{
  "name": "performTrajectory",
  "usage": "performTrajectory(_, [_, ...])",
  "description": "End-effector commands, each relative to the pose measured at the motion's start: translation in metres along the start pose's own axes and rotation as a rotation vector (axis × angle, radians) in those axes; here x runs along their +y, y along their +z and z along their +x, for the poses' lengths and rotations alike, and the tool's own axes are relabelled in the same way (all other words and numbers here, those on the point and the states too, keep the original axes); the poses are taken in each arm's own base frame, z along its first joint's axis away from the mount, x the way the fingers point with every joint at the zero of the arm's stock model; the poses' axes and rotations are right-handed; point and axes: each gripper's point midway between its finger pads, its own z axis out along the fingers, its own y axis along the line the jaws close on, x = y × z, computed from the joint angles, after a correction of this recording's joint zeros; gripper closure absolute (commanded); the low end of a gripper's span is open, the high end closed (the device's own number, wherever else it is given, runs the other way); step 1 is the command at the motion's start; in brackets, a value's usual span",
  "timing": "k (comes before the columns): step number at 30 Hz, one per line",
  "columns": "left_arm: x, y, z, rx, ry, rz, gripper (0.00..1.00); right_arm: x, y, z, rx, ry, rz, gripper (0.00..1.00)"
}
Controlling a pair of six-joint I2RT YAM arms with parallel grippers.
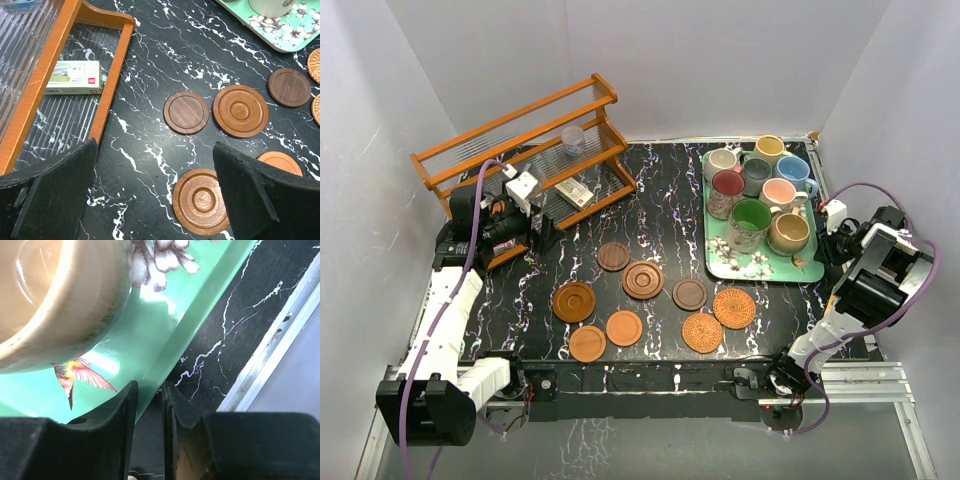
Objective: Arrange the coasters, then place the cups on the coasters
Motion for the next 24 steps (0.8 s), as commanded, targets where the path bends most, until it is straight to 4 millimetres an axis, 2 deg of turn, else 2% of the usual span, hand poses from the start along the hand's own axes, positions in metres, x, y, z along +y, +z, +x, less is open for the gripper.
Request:
performTrajectory(1, [-0.006, 0.003, 0.001, -0.014, 0.03, 0.039, 0.01, 0.033, -0.021, 0.139, 0.504, 0.011, -0.075, 1.0])
performTrajectory(6, [-0.006, 0.006, 0.006, 0.001, 0.027, 0.046, 0.01, 0.041, -0.025, 0.148, 0.529, -0.02, -0.086, 1.0])
performTrajectory(10, [-0.007, 0.01, 0.01, 0.014, 0.028, 0.056, 0.01, 0.05, -0.027, 0.147, 0.511, -0.035, -0.086, 1.0])
performTrajectory(16, [-0.009, 0.017, 0.017, 0.037, 0.029, 0.078, 0.01, 0.055, -0.023, 0.13, 0.436, -0.025, -0.064, 1.0])
performTrajectory(24, [-0.012, 0.022, 0.021, 0.046, 0.028, 0.094, 0.01, 0.072, -0.001, 0.098, 0.413, -0.082, -0.088, 1.0])
